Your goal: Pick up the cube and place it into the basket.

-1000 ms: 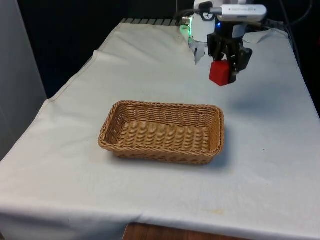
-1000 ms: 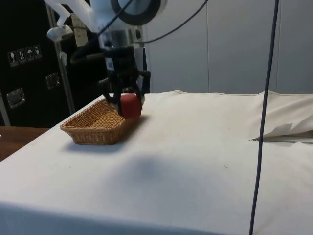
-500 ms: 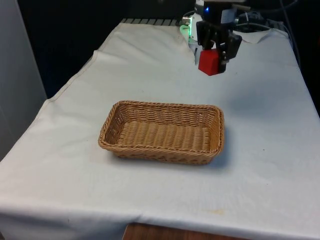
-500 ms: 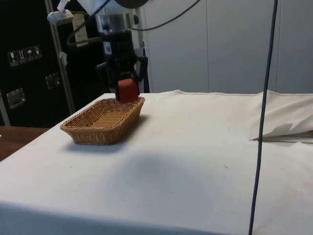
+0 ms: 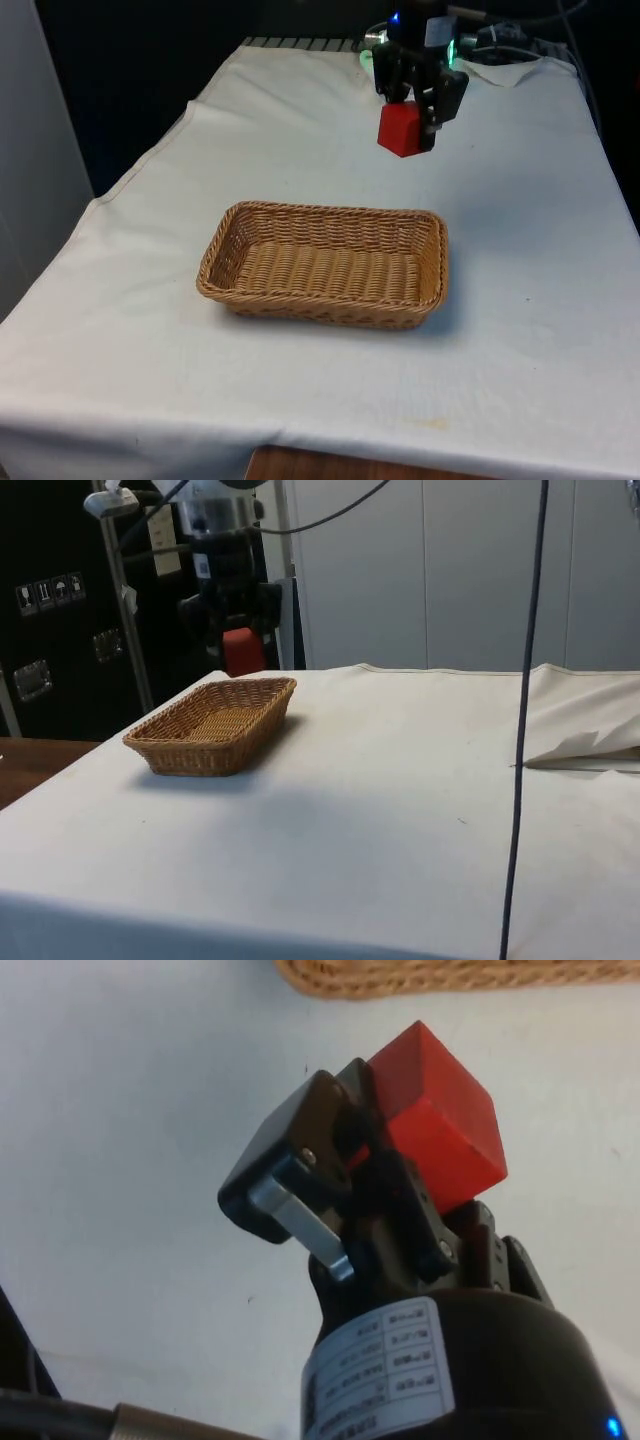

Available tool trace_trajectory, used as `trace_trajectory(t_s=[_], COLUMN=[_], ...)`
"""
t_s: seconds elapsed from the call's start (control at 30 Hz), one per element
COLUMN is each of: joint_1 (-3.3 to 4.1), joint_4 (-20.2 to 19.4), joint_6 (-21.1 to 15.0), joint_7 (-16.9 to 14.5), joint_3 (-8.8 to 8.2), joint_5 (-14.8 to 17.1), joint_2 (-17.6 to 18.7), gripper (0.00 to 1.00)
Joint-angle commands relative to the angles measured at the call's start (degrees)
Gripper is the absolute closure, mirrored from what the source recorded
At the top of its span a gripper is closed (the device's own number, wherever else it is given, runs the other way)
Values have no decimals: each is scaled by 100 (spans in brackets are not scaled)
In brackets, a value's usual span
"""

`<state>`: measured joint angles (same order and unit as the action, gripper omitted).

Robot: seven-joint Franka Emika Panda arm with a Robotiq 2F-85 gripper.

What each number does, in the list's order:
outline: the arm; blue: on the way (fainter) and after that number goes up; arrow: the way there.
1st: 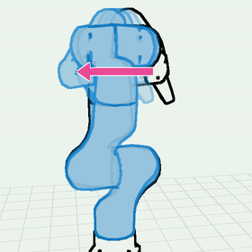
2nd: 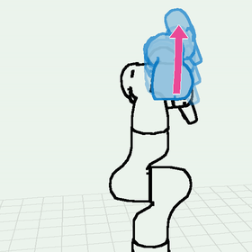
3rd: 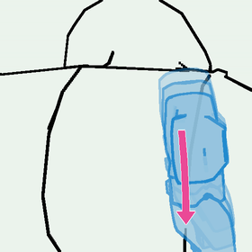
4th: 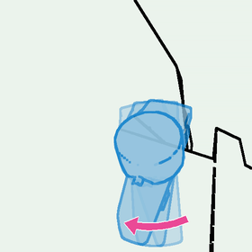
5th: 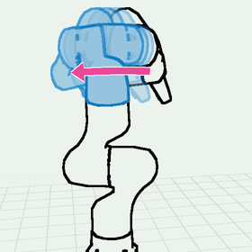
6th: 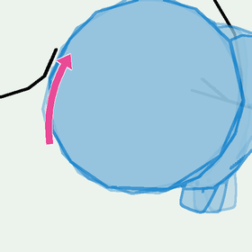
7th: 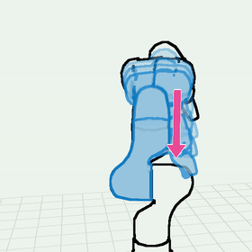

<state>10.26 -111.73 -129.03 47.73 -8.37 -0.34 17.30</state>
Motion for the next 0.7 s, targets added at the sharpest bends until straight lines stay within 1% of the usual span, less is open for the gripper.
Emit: trace_trajectory(t_s=[0.0, 0.23, 0.27, 0.3, 0.4, 0.5, 0.53, 0.57, 0.63, 0.67], joint_1=[-29, -29, -6, -29, -34, -46, -23, -52, -57, -40], joint_4=[103, 493, 430, 550, 745, 865, 865, 922, 945, 951], joint_6=[69, 92, 46, 92, 115, 120, 80, 109, 109, 109], joint_7=[-109, -344, -286, -378, -476, -533, -504, -567, -584, -573], joint_3=[11, -29, -46, -29, -40, -52, -80, -63, -63, -80], joint_5=[52, 46, 0, 40, 40, 40, 0, 52, 52, 40], joint_2=[57, 367, 321, 413, 561, 653, 665, 710, 733, 733], gripper=[100, 100, 100, 100, 100, 100, 100, 100, 100, 100])
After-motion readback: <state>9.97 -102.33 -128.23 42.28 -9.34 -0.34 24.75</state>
